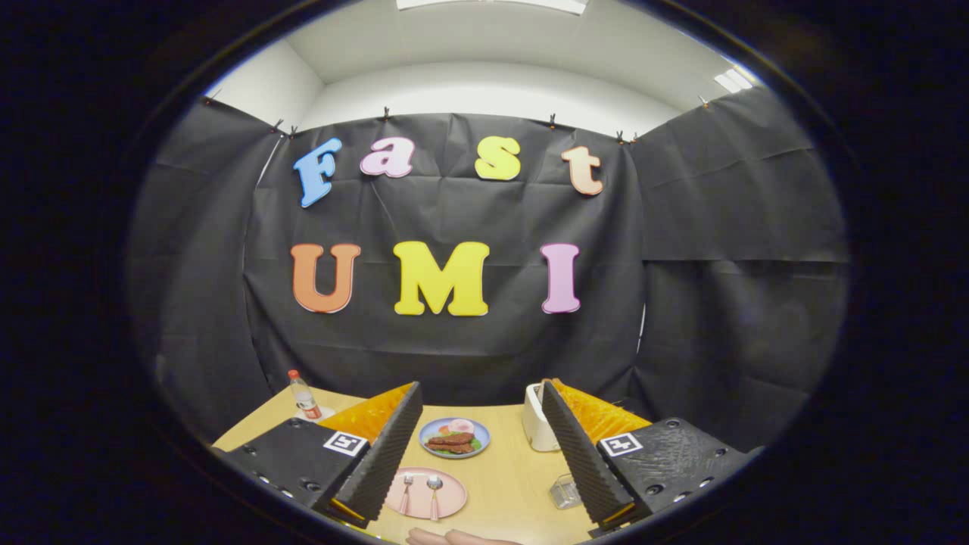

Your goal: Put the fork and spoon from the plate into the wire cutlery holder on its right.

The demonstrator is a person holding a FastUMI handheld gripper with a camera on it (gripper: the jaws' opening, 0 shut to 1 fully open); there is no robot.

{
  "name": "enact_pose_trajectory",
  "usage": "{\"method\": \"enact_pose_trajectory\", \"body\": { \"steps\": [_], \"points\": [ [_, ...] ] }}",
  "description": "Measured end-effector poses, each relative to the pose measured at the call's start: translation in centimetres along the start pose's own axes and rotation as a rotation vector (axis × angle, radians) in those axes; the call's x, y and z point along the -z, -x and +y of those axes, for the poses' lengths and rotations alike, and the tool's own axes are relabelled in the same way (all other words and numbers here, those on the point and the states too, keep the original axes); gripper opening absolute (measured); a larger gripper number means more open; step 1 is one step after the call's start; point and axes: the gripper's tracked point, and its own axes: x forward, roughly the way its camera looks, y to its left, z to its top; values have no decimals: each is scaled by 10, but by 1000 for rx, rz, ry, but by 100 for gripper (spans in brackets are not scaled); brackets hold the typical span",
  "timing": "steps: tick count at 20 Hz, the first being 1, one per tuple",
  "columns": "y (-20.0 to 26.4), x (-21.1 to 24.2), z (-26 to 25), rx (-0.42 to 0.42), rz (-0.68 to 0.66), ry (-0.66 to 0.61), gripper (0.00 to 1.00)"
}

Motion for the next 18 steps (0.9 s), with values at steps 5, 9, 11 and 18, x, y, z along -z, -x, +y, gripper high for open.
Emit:
{"method": "enact_pose_trajectory", "body": {
  "steps": [5, 9, 11, 18],
  "points": [
    [-27, 47, 18, -26, 86, 25, 95],
    [-55, 99, 38, -50, 184, 64, 95],
    [-69, 130, 47, -61, 243, 77, 96],
    [-115, 246, 76, -100, 461, 126, 96]
  ]
}}
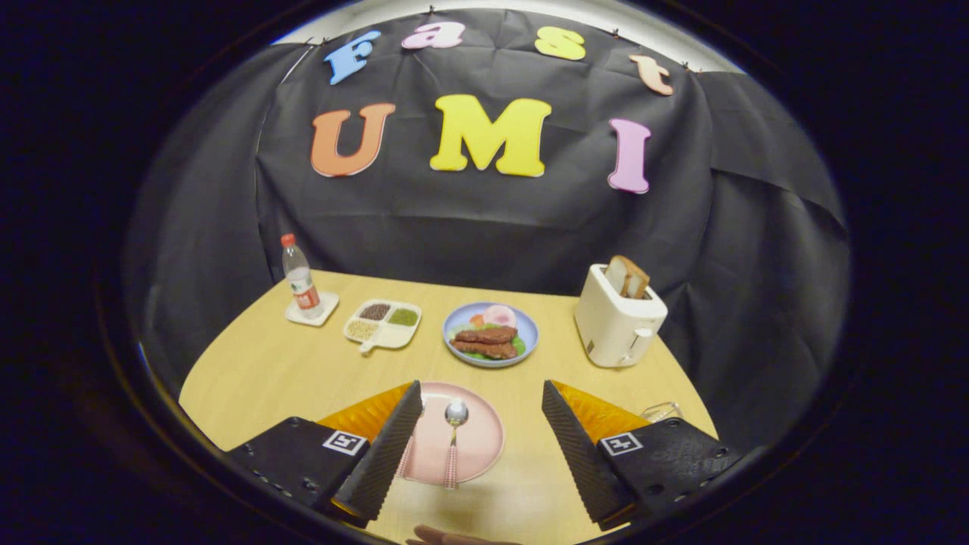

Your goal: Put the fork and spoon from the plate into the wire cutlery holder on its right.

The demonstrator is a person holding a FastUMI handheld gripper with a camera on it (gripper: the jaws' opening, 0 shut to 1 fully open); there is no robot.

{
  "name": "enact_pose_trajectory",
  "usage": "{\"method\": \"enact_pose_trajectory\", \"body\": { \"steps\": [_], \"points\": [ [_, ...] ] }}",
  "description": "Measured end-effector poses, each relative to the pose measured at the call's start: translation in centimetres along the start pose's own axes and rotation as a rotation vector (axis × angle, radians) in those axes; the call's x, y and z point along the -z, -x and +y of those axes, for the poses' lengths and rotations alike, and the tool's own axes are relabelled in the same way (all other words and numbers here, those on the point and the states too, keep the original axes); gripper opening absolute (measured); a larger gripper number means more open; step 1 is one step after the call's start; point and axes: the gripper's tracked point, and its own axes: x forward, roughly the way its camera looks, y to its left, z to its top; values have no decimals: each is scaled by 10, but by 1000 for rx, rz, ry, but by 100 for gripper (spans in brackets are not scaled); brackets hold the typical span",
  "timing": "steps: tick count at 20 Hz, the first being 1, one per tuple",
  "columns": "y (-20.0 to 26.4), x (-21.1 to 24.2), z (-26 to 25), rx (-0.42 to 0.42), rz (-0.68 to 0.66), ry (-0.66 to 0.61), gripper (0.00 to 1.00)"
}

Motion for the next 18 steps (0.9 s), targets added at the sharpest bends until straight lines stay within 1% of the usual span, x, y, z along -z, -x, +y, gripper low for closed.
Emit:
{"method": "enact_pose_trajectory", "body": {
  "steps": [2, 3, 4, 6, 8, 10, 12, 14, 15, 16, 18],
  "points": [
    [-28, 24, 6, -8, 77, 8, 95],
    [-38, 35, 9, -13, 107, 6, 93],
    [-51, 47, 9, 2, 141, 13, 91],
    [-66, 75, 17, -15, 209, 19, 85],
    [-82, 95, 25, -36, 268, 29, 86],
    [-93, 112, 25, -49, 321, 36, 80],
    [-96, 126, 24, -57, 369, 11, 73],
    [-102, 136, 26, -66, 414, -13, 63],
    [-103, 139, 24, -60, 434, -23, 60],
    [-107, 144, 24, -55, 446, -35, 49],
    [-109, 151, 27, -56, 475, -46, 33]
  ]
}}
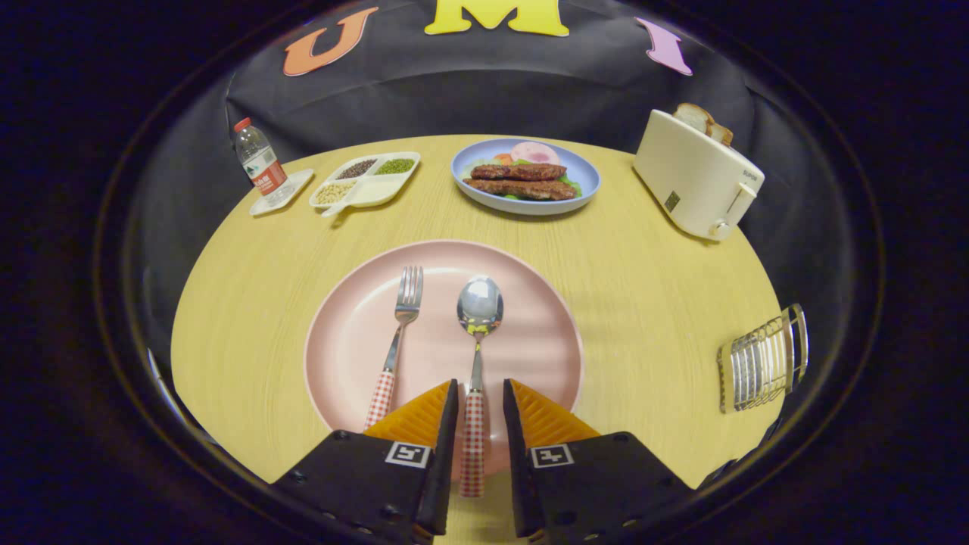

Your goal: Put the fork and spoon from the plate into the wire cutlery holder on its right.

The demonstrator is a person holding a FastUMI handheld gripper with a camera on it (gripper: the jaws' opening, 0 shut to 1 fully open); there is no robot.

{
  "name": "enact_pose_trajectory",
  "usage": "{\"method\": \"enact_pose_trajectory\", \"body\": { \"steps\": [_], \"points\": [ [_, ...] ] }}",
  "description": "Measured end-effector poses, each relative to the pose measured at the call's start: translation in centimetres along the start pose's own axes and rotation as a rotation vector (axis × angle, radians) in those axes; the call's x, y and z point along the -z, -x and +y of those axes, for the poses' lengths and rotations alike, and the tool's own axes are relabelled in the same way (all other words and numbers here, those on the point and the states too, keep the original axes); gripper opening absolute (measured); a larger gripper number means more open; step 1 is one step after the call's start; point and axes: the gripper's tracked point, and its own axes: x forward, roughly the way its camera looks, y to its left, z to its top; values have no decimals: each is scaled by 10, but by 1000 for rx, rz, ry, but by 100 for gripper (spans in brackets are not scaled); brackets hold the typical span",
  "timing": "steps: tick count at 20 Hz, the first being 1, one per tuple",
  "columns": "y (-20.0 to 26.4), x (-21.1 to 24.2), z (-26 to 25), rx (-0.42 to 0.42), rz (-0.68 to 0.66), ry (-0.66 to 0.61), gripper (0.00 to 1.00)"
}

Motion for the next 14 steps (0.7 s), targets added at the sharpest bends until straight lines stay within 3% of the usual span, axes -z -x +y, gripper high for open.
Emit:
{"method": "enact_pose_trajectory", "body": {
  "steps": [2, 4, 5, 6, 14],
  "points": [
    [-3, 4, 3, -2, 24, 0, 33],
    [-5, 5, 4, -8, 30, -19, 23],
    [-8, 4, 2, 4, 28, -31, 23],
    [-4, 2, 2, 7, 29, -39, 9],
    [36, -7, -3, 4, -32, -11, 4]
  ]
}}
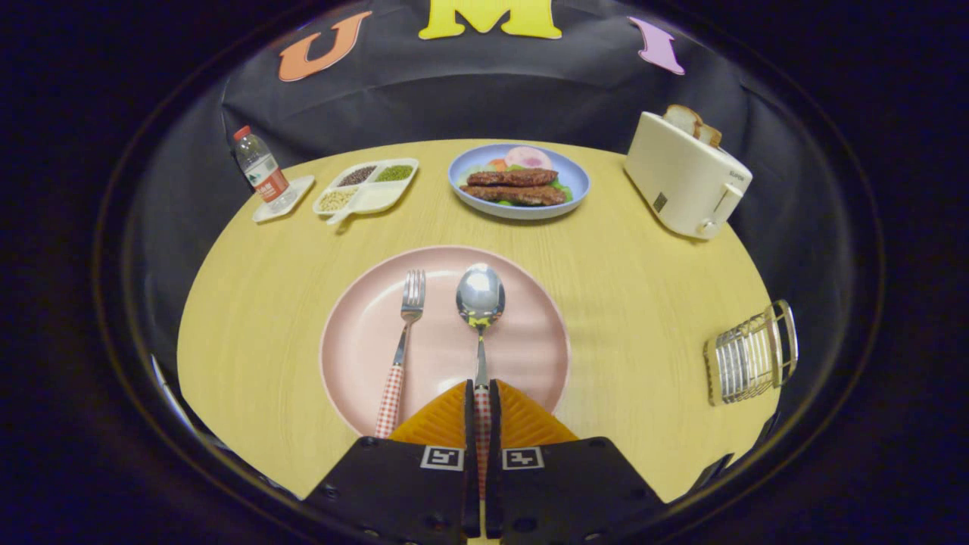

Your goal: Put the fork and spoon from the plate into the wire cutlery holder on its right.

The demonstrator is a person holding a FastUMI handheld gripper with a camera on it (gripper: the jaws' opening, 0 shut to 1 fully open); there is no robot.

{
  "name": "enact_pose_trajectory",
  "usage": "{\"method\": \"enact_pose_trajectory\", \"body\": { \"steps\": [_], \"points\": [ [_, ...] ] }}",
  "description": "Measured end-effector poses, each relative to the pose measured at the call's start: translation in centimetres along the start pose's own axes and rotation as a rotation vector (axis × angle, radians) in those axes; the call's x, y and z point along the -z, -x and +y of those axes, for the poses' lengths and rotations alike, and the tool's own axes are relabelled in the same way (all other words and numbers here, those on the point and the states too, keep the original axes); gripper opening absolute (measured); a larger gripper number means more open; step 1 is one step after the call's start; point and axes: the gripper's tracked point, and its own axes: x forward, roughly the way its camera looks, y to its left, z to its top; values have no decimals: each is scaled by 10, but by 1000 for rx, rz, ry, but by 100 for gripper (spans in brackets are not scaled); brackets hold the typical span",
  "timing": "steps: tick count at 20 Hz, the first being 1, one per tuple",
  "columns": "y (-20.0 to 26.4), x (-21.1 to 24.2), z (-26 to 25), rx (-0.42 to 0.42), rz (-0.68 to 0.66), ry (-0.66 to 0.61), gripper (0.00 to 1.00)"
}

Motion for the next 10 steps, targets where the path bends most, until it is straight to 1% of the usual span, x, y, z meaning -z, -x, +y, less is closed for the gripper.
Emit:
{"method": "enact_pose_trajectory", "body": {
  "steps": [5, 8, 10],
  "points": [
    [47, -14, -26, 10, -55, 16, 4],
    [73, -25, -53, 34, -99, 45, 4],
    [86, -30, -70, 36, -116, 41, 4]
  ]
}}
